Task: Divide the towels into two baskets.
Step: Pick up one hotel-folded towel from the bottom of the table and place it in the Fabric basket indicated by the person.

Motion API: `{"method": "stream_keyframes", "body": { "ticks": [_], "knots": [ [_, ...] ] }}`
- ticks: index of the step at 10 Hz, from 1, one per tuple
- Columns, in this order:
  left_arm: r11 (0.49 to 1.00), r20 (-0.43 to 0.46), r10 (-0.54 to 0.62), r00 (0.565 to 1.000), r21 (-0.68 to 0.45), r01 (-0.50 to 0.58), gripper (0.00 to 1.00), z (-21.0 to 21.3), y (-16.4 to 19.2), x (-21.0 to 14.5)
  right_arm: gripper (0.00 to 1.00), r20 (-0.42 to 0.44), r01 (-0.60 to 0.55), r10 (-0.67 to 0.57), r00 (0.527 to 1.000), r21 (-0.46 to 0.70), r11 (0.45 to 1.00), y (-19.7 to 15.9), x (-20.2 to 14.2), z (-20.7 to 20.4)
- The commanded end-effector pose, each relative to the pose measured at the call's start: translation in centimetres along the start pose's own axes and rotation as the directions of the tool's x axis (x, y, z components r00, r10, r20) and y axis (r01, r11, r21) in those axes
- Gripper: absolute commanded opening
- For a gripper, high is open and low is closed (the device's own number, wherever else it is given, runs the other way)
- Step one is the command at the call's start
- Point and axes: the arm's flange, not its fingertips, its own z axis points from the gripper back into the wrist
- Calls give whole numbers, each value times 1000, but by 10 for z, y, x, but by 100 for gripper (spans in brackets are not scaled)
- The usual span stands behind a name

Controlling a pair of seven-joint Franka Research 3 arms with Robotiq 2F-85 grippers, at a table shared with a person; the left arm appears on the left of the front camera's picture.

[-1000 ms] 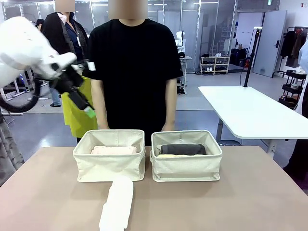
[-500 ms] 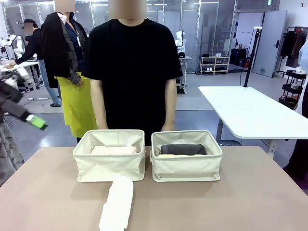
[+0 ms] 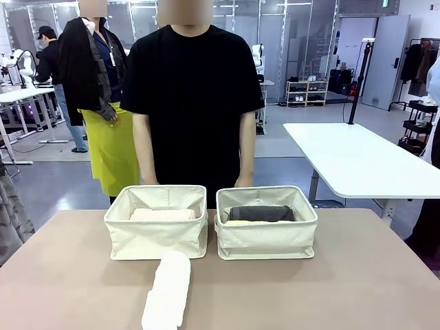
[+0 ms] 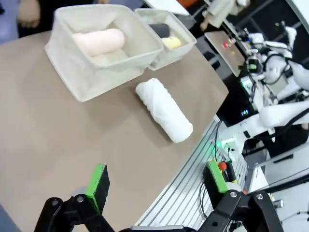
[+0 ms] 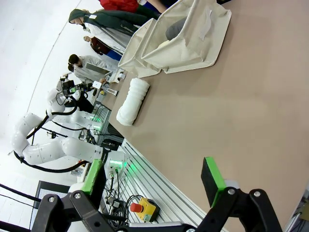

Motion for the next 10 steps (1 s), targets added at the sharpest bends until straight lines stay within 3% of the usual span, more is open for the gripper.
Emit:
{"method": "stream_keyframes", "body": {
  "ticks": [1, 4, 10],
  "knots": [
    [998, 55, 33, 998, 42, -36, 100, 20, -4, -27, 100, 6, -11, 11, 1000, 7, 1000, 3, -2, 0],
    [981, 120, 142, 983, 114, -156, 100, 39, 9, -51, 100, 6, -11, 11, 1000, 7, 1000, 3, -2, 0],
    [989, 116, 108, 987, 86, -119, 100, 43, 9, -51, 100, 6, -11, 11, 1000, 7, 1000, 3, -2, 0]
  ]
}}
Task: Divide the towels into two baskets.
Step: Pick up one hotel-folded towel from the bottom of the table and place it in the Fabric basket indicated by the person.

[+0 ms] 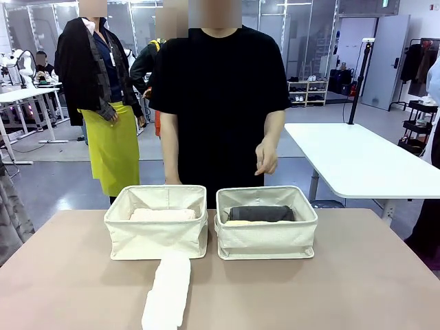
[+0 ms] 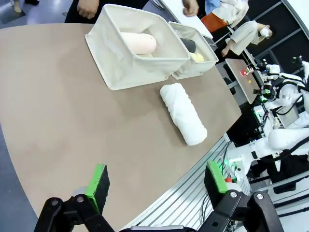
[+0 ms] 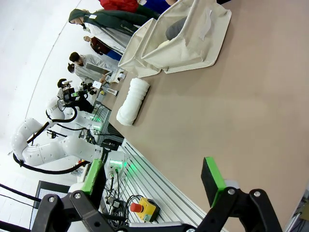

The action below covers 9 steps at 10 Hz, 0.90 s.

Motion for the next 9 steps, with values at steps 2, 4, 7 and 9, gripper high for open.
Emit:
{"method": "stream_keyframes", "body": {
  "ticks": [2, 4, 7, 9],
  "knots": [
    [1000, 3, 0, 1000, -10, 0, 100, 1, -1, -1, 100, 6, -11, 11, 1000, 7, 1000, 3, -2, 0],
    [1000, 3, 0, 1000, -10, 0, 100, 1, -1, -1, 100, 6, -11, 11, 1000, 7, 1000, 3, -2, 0],
    [1000, 3, 0, 1000, -10, 0, 100, 1, -1, -1, 100, 6, -11, 11, 1000, 7, 1000, 3, -2, 0],
    [1000, 3, 0, 1000, -10, 0, 100, 1, -1, -1, 100, 6, -11, 11, 1000, 7, 1000, 3, -2, 0]
  ]
}}
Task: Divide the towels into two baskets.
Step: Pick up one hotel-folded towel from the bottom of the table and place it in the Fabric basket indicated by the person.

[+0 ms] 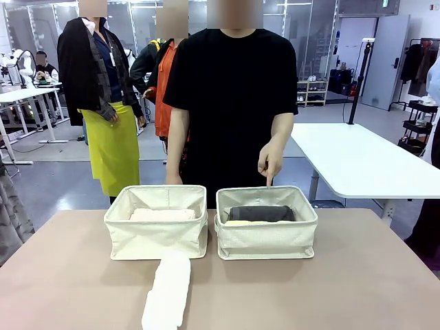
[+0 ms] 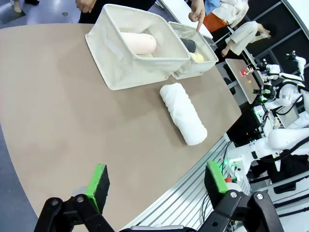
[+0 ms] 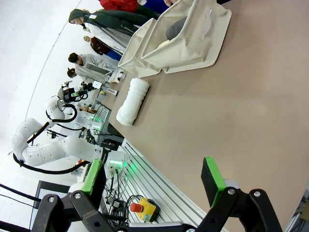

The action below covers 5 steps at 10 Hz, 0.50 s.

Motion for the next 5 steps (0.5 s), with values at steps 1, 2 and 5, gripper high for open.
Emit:
{"method": "stream_keyframes", "body": {
  "ticks": [1, 2, 5],
  "knots": [
    [1000, 3, 0, 1000, -10, 0, 100, 1, -1, -1, 100, 6, -11, 11, 1000, 7, 1000, 3, -2, 0],
    [1000, 3, 0, 1000, -10, 0, 100, 1, -1, -1, 100, 6, -11, 11, 1000, 7, 1000, 3, -2, 0],
    [997, -139, 49, 989, 58, -42, 100, -36, -31, 31, 100, 6, -11, 11, 1000, 7, 1000, 3, -2, 0]
  ]
}}
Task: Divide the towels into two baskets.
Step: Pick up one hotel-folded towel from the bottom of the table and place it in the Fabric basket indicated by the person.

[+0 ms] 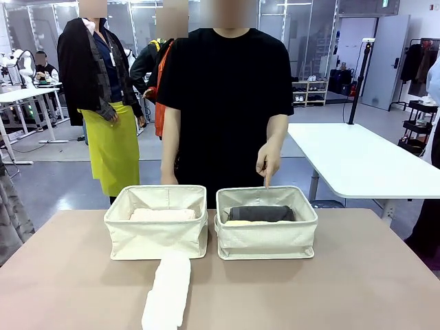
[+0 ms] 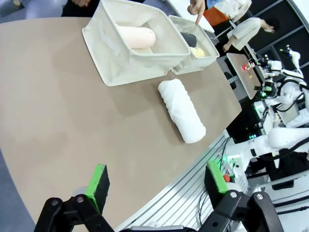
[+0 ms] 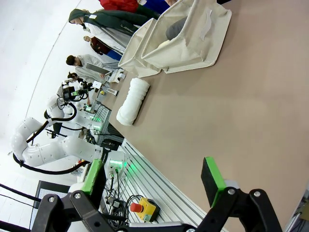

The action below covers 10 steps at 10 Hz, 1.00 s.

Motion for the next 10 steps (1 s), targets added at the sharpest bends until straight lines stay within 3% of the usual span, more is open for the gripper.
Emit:
{"method": "stream_keyframes", "body": {
  "ticks": [1, 2, 4, 10],
  "knots": [
    [999, -134, 20, 991, 29, -17, 100, -38, -38, 28, 100, 7, -10, 10, 1000, 7, 1000, 3, -2, 0],
    [999, -192, 40, 981, 27, -36, 100, -59, -54, 38, 100, 7, -10, 10, 1000, 7, 1000, 3, -2, 0],
    [989, -297, 113, 948, 128, -77, 100, -106, -84, 48, 100, 7, -10, 10, 1000, 7, 1000, 3, -2, 0],
    [961, -343, 187, 921, 256, -100, 100, -232, -166, 31, 100, 7, -10, 10, 1000, 7, 1000, 3, -2, 0]
  ]
}}
